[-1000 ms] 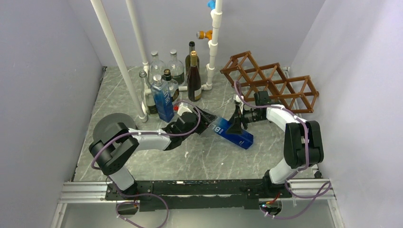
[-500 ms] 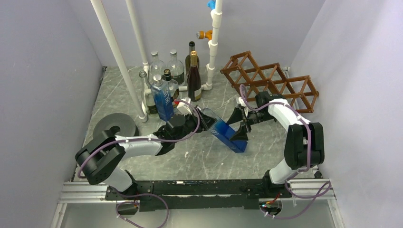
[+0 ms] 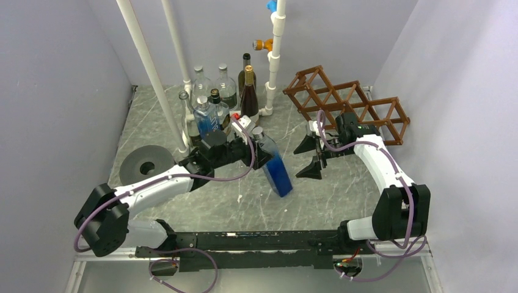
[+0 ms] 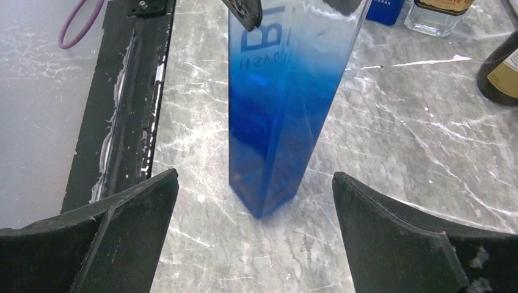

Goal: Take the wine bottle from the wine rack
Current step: Pick up the wine bottle from the center of the board.

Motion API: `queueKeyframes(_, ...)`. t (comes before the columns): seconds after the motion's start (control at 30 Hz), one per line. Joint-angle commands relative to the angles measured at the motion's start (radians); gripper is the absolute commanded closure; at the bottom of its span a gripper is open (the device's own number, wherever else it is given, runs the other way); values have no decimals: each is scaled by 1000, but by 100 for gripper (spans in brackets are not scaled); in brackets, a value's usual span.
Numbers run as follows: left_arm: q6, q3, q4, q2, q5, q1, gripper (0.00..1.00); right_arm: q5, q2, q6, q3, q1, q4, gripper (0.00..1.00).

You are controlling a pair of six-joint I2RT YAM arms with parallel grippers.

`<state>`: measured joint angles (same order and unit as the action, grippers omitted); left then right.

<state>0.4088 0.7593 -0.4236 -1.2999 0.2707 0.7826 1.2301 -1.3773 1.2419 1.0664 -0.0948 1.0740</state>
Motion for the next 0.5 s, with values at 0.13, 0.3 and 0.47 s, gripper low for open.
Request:
queueKeyframes(0.13, -335, 210, 196, 81, 223, -23, 100, 73, 25, -20, -22, 3, -41, 0)
queueKeyframes(0.3, -342, 233, 168, 65, 308, -23, 100, 163, 68, -94, -97, -3, -182, 0)
queueKeyframes(0.47, -300, 227, 60, 33, 364, -20, 100, 102, 162, -520, -247, -67, -655, 0)
